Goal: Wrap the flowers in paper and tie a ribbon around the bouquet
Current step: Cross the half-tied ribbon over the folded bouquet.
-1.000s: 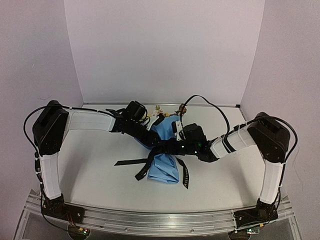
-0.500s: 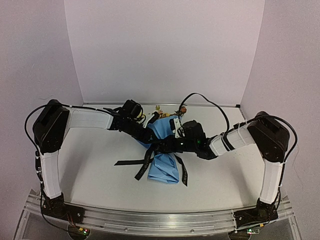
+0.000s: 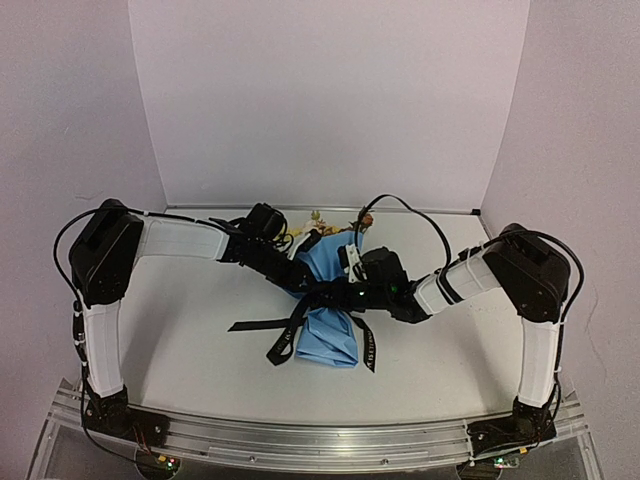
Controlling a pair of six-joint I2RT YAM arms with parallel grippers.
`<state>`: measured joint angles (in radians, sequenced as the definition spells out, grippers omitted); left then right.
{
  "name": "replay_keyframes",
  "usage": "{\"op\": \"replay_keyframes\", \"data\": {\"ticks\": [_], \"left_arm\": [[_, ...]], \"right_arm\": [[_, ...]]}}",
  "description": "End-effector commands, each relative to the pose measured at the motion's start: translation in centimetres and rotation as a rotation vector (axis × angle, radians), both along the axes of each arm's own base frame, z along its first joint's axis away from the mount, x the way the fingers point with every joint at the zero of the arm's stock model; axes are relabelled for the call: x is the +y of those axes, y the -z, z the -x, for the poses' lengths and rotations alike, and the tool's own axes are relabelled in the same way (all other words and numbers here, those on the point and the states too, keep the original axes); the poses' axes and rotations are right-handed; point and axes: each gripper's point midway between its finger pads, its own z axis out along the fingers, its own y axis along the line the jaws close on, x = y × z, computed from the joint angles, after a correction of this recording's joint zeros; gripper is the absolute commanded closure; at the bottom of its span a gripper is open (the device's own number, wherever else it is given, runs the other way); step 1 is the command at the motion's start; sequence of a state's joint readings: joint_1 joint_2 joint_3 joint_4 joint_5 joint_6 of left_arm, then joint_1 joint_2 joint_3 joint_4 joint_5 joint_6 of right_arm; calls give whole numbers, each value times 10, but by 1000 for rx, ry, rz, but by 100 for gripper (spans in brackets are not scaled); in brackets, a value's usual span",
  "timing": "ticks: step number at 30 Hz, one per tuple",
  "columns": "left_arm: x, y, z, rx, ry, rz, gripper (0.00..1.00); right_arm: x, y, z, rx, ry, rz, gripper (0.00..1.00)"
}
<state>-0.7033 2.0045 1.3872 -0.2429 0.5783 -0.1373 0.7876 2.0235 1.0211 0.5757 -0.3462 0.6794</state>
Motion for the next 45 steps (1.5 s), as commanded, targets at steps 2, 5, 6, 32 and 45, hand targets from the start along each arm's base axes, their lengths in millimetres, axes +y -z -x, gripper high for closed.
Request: {"op": "replay_keyframes", "data": {"ticks": [2,5,6,32,45], "left_arm": [[-8,-12,-1,-8,16,39,76],[-8,-9,-2,-8,19,31,75],[-8,-8,-2,-8,20,29,75],[-16,-10,6,-7,117,64,86],[-13,-25,-1,-58,31,109,100]], "right_arm": [[8,-21,-13,-49,13,-46,95],[9,-23,-13,-51,6,-50,95],[9,-23,-12,-51,4,-49,95],[15,-43,4,-24,-118,-119,89],[1,-45,7,-19,-63,-107,75]]}}
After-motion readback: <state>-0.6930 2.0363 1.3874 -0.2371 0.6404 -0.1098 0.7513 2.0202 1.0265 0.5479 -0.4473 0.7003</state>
